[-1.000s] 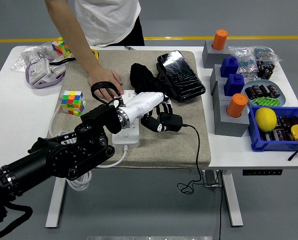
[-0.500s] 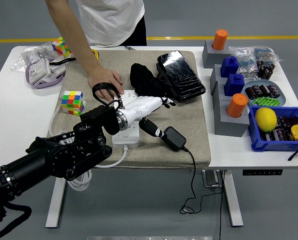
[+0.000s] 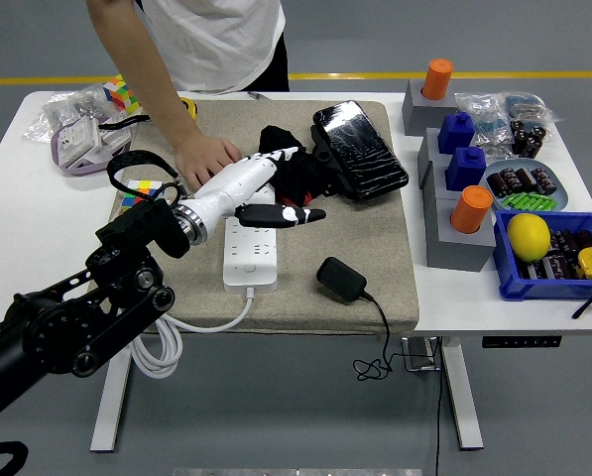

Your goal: Pull the plug out and thorw away

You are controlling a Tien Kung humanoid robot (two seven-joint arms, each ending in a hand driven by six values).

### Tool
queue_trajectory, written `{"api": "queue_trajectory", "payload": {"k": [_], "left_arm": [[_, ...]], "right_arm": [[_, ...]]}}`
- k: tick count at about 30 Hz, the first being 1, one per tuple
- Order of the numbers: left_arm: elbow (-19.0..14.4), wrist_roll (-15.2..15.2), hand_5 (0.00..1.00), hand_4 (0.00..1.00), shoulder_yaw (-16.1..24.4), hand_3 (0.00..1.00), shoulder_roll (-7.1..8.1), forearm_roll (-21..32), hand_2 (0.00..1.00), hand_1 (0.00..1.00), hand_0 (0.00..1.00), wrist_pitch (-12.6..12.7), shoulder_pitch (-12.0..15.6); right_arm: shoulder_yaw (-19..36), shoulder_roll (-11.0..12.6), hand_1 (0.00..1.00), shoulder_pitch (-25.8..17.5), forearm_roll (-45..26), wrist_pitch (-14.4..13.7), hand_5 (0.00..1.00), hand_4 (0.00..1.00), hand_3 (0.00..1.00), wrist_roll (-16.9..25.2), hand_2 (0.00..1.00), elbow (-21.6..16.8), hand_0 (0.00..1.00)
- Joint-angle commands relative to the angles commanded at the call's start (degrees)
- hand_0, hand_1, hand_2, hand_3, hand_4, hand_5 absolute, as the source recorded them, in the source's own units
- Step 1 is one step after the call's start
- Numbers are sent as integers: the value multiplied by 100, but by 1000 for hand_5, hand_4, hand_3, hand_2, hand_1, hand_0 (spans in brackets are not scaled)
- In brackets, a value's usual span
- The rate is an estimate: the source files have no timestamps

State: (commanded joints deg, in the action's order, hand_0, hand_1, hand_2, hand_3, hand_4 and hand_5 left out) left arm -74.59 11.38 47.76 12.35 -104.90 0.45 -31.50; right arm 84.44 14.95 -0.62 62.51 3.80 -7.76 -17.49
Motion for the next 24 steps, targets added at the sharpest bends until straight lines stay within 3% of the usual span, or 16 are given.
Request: {"api": "queue_trajectory", "payload": {"k": [3,4,9,10,13,24], "left_arm": [[-154,284,424,998,149,955,125,-207,602,615,487,-242,307],[-190,372,2,490,187,801,147,-239,133,77,118,-342,375],[-615,1142,2,490,372,801,321,-183,133,77,118,-1169,736],[-761,1335,2,467,388,852,375,-120,122,55,95,-1349,805],[-1088,1745,2,467,399,852,500,-51,122,55,95,-1696,946],[-1564,1982,2,474,376,869,586,36,123,49,83,-1836,1124]], "right_arm": [[9,-2,648,-3,-5,-1,509,970,572,6,671,-9,569],[10,-2,648,-4,-1,2,509,971,572,5,672,-10,569],[15,7,648,-6,4,2,509,971,572,1,672,-18,569],[21,8,648,-4,4,0,509,971,572,0,672,-20,569],[33,8,648,-5,6,0,509,971,572,-4,672,-21,569],[31,-2,648,-18,2,7,510,971,572,-4,672,-22,569]]}}
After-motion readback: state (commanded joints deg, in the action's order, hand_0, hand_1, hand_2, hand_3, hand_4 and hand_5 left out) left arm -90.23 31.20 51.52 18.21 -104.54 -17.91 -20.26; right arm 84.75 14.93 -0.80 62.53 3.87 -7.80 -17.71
